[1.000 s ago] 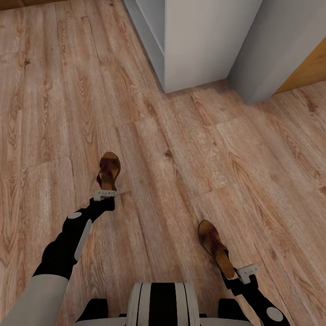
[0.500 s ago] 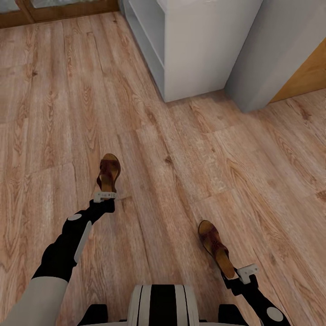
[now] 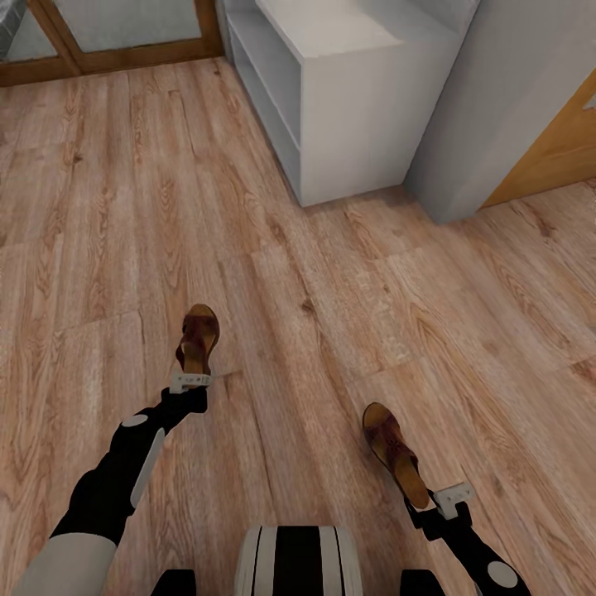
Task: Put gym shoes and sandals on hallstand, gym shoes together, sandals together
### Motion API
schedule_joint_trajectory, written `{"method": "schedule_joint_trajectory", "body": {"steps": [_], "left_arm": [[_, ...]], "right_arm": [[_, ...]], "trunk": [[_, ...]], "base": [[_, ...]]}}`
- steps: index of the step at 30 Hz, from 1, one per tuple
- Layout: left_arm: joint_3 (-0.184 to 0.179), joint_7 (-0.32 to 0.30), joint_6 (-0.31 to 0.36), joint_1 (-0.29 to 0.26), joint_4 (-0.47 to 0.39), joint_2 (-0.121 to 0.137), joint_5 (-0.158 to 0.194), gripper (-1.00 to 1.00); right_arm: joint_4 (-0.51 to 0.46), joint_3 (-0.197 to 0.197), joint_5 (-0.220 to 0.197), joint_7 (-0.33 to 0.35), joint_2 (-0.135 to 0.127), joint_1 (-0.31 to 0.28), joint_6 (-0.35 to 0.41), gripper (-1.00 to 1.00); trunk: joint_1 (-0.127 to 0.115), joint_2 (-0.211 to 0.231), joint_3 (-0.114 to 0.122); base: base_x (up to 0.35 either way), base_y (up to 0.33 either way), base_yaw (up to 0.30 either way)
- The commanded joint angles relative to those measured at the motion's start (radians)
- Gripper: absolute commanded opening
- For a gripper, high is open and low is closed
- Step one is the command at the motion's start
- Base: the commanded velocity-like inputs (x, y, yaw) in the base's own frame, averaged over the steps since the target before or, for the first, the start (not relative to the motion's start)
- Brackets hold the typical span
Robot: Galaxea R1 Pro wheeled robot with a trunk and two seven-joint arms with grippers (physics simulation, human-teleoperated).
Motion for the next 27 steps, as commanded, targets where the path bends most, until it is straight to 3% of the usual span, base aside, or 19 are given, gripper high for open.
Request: {"method": "schedule_joint_trajectory", "body": {"steps": [1, 7, 8, 13, 18, 23, 27], "left_arm": [[0.003, -0.005, 0.005, 0.015, -0.001, 0.001, -0.003, -1.00], [0.029, -0.003, 0.001, 0.056, 0.001, 0.005, -0.004, -1.00], [0.047, -0.002, -0.004, 0.093, 0.001, 0.007, -0.007, -1.00], [0.051, 0.001, -0.033, 0.142, 0.003, 0.008, -0.012, -1.00], [0.052, 0.003, -0.129, 0.201, 0.025, 0.008, -0.013, -1.00], [0.063, 0.004, -0.179, 0.245, 0.054, 0.008, -0.013, -1.00], [0.090, 0.004, -0.256, 0.282, 0.103, 0.007, -0.013, -1.00]], "right_arm": [[0.001, -0.005, 0.006, 0.006, 0.001, 0.000, -0.003, -1.00], [0.007, -0.005, 0.006, 0.004, 0.001, -0.001, -0.004, -1.00], [0.009, -0.006, 0.006, 0.004, 0.001, 0.000, -0.004, -1.00], [0.021, -0.007, 0.006, 0.003, 0.001, -0.001, -0.005, -1.00], [0.037, -0.008, 0.006, 0.003, 0.001, 0.000, -0.006, -1.00], [0.058, -0.016, 0.005, 0.003, 0.001, 0.000, -0.008, -1.00], [0.097, -0.063, 0.005, 0.004, 0.001, 0.000, -0.023, -1.00]], "trunk": [[-0.001, 0.000, 0.003], [-0.003, 0.001, 0.027], [-0.004, 0.002, 0.031], [-0.006, 0.003, 0.055], [-0.008, 0.004, 0.081], [-0.010, 0.005, 0.108], [-0.012, 0.006, 0.130]], "base": [[0.000, 0.000, 0.000], [0.000, 0.000, 0.000], [0.000, 0.000, 0.000], [0.000, 0.000, 0.000], [0.000, 0.000, 0.000], [0.000, 0.000, 0.000], [0.000, 0.000, 0.000]]}}
